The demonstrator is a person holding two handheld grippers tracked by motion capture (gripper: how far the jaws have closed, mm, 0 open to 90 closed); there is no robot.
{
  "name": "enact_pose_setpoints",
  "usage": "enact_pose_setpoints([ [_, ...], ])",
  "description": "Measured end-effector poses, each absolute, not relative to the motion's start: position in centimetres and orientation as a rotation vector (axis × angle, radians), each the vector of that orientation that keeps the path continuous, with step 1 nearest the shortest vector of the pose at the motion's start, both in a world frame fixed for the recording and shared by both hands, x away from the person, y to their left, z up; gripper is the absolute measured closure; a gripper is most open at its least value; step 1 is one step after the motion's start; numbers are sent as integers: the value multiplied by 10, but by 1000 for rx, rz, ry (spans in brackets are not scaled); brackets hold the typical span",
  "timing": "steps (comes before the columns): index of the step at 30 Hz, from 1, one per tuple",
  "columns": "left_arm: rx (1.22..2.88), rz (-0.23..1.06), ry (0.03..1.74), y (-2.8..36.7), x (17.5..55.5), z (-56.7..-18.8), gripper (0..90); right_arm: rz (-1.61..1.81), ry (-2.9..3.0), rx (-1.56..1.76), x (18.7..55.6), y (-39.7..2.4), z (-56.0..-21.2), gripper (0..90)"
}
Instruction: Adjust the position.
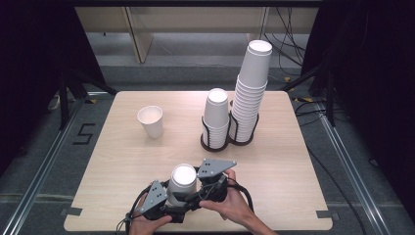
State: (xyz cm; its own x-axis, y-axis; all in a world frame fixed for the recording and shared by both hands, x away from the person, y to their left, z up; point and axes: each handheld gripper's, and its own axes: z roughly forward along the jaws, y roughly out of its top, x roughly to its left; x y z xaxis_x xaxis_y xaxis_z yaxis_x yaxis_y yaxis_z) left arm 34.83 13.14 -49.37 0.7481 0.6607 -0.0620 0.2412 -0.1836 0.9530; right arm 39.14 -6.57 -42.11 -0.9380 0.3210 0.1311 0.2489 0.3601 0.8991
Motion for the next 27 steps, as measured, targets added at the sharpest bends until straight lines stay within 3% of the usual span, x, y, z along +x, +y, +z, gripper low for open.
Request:
enact_pose_setpoints([
  [19,2034,500,551,126,341,-490,93,1506,2732,435,392,-86,-404,189],
  [20,2027,492,552,126,340,-490,93,1507,2738,428,392,-87,-404,229],
  [27,1943,462,547,128,342,-491,49,1552,2748,466,396,-92,-401,245],
])
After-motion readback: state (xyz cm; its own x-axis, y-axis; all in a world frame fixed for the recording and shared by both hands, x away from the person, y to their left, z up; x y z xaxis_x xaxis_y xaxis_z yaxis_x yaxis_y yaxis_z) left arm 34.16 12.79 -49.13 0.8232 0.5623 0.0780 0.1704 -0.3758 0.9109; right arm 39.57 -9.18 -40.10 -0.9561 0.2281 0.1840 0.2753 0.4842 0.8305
